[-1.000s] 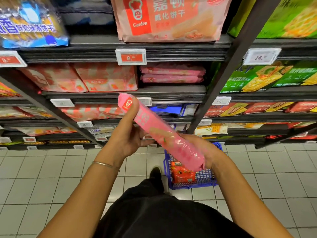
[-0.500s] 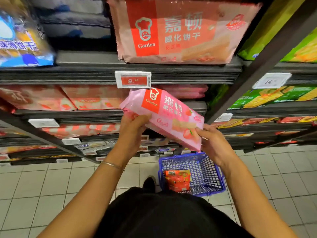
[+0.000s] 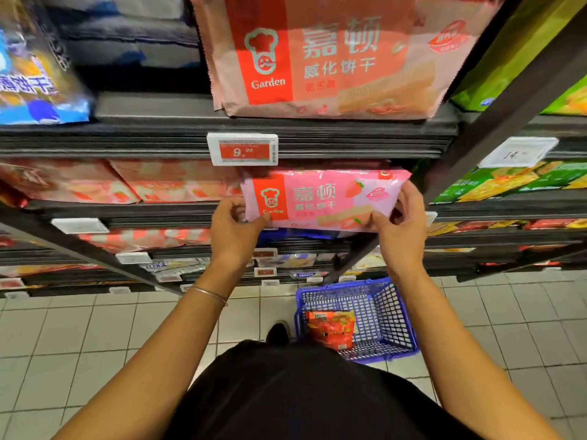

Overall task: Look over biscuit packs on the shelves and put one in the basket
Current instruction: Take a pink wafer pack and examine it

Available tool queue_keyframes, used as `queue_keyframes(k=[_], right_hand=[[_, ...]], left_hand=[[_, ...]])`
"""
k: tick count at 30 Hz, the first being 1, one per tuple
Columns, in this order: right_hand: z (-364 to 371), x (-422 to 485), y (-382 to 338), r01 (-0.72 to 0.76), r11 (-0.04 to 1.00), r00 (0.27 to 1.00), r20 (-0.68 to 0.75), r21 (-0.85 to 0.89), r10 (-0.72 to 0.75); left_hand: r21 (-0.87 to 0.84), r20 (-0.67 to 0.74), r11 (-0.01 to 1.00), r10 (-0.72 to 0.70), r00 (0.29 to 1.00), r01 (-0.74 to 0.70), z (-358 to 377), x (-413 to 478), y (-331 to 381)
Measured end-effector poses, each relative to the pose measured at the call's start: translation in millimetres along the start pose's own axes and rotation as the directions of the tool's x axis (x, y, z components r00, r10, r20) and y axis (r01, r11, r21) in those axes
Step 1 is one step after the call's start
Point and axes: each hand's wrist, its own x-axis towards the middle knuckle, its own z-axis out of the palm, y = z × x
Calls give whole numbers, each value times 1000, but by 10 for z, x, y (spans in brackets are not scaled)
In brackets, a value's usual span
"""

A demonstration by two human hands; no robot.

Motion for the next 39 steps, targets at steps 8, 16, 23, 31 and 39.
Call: queue_keyframes(k=[8,16,23,31,39], right_hand=[[123,169,-161,24,999,999,-25,-38,-25],[93,320,-142,-169,983,983,81,77,163],[107,343,-109,-206,977,973,117,62,198],[79,349,-47,-143,988,969,212,57,128],[27,386,-29,-232,969,936,291,84,199]], left_hand=[[-17,0,997,69,998,-69,216,-72,145],[-103,-12,993,-51,999,50,413,48,300],[-132,-8,991,-6,1000,5,373,-23,210],[-117,-64,992,-61,996,54,314,87,307],[-131,-65,984,-131,989,122,375,107,359]])
